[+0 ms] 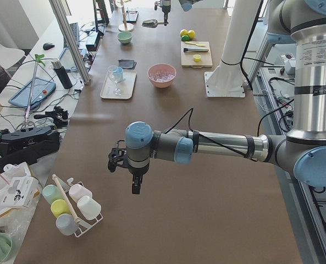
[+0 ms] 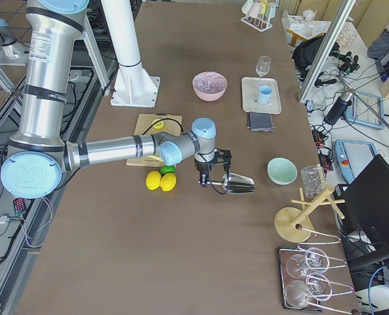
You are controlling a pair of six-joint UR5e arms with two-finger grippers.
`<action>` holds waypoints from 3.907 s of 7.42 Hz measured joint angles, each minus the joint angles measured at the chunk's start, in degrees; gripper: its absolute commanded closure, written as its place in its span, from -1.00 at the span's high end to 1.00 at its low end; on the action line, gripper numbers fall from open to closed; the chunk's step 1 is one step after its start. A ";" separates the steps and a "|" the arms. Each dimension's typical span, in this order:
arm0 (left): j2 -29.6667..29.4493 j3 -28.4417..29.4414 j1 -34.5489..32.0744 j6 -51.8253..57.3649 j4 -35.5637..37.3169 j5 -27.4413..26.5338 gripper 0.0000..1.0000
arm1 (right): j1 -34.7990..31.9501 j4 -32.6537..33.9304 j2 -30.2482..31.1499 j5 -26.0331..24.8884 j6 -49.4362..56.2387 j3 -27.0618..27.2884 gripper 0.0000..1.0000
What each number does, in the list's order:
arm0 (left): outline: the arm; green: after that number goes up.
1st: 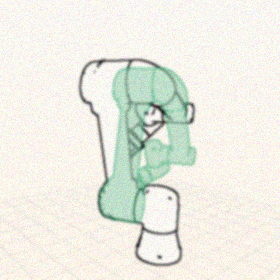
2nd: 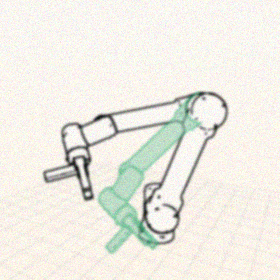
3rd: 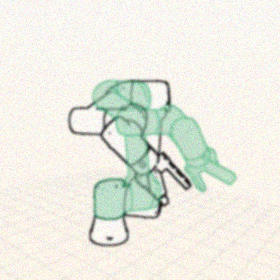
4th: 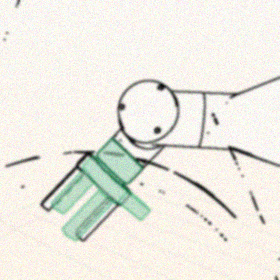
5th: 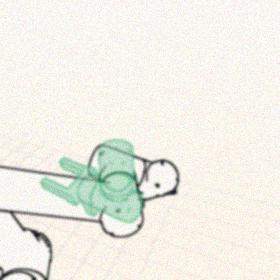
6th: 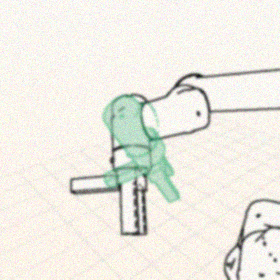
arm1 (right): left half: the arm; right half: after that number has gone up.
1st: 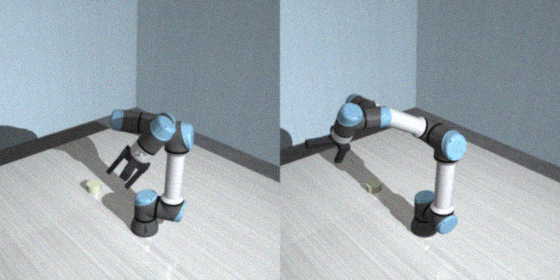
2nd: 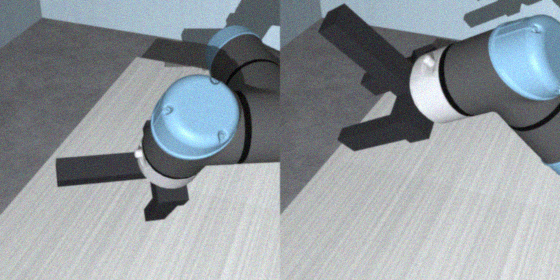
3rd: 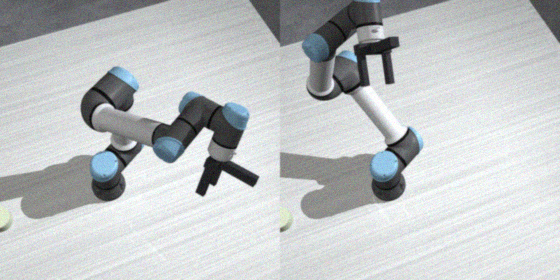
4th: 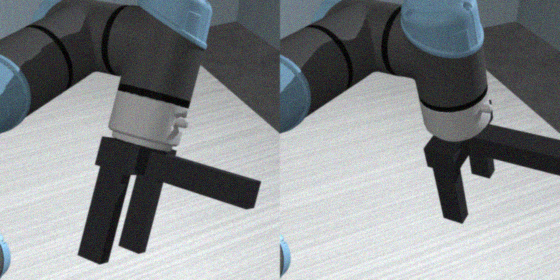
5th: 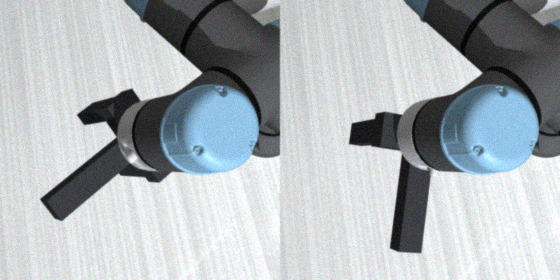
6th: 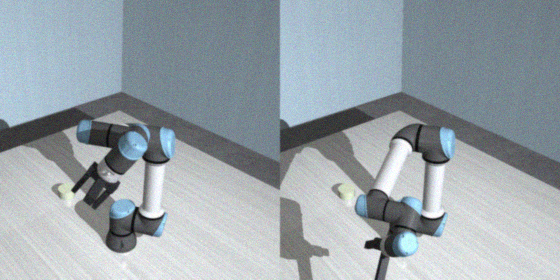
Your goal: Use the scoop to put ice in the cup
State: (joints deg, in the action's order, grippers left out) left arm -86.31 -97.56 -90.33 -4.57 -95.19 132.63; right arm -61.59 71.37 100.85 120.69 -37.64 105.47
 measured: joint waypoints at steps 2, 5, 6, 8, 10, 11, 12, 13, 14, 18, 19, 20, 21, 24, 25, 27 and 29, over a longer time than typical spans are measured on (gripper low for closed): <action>-0.06 0.15 0.06 0.00 0.00 0.00 0.99 | -0.32 -5.01 1.01 2.02 -0.13 -4.15 -1.00; 0.31 0.01 0.02 0.00 0.00 0.00 0.99 | -0.43 -8.44 1.15 5.61 -0.15 -7.41 -1.00; 0.51 0.16 -0.09 0.00 0.00 -0.04 0.99 | -0.49 -8.61 1.17 6.05 -0.15 -7.78 -0.88; 0.60 0.24 -0.10 0.00 -0.03 -0.08 0.99 | -0.55 -8.82 1.15 6.25 -0.15 -8.57 0.48; 0.59 0.37 0.21 0.00 -0.07 -0.09 0.99 | -0.67 -8.95 1.00 6.38 -0.14 -8.58 1.00; 0.55 0.44 0.46 0.00 -0.08 -0.09 0.99 | -0.84 -9.04 1.00 6.62 0.06 -8.40 1.00; 0.49 0.44 0.60 -0.05 -0.08 -0.09 0.99 | -1.44 -9.09 0.97 7.30 0.25 -8.18 1.00; 0.46 0.44 0.65 -0.16 -0.08 -0.09 0.99 | -2.61 -9.06 0.79 8.66 0.38 -7.88 1.00; 0.35 0.50 0.72 -0.23 -0.08 -0.09 0.99 | -4.53 -8.55 0.70 9.93 0.87 -6.79 1.00; 0.27 0.69 0.77 -0.27 -0.09 -0.09 0.99 | -23.75 16.83 -1.47 16.95 29.53 0.07 1.00; 0.26 0.70 0.77 -0.27 -0.09 -0.09 0.99 | -28.56 24.17 -1.81 17.32 38.15 1.70 1.00; 0.22 0.75 0.77 -0.27 -0.09 -0.09 0.99 | -31.65 28.67 -1.62 17.37 42.82 2.31 1.00; 0.19 0.76 0.77 -0.27 -0.09 -0.09 0.99 | -33.44 30.84 -1.02 17.08 44.68 2.48 1.00; -0.06 1.51 0.81 -0.10 -0.06 -0.09 0.99 | -35.07 32.21 0.24 14.78 45.69 2.35 1.00; -0.27 2.01 0.82 -0.03 -0.08 -0.09 0.99 | -35.23 32.24 0.46 13.83 45.71 2.28 1.00; -0.40 2.36 0.85 0.06 -0.09 -0.16 0.99 | -35.32 32.10 0.45 13.41 45.72 2.35 1.00; -0.53 2.44 0.86 0.02 -0.09 -0.17 0.99 | -35.35 31.96 0.38 13.70 45.76 2.47 1.00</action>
State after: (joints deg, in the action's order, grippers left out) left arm -86.84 -95.11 -89.47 -4.55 -95.27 132.45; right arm -96.94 103.32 101.24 134.38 8.12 107.95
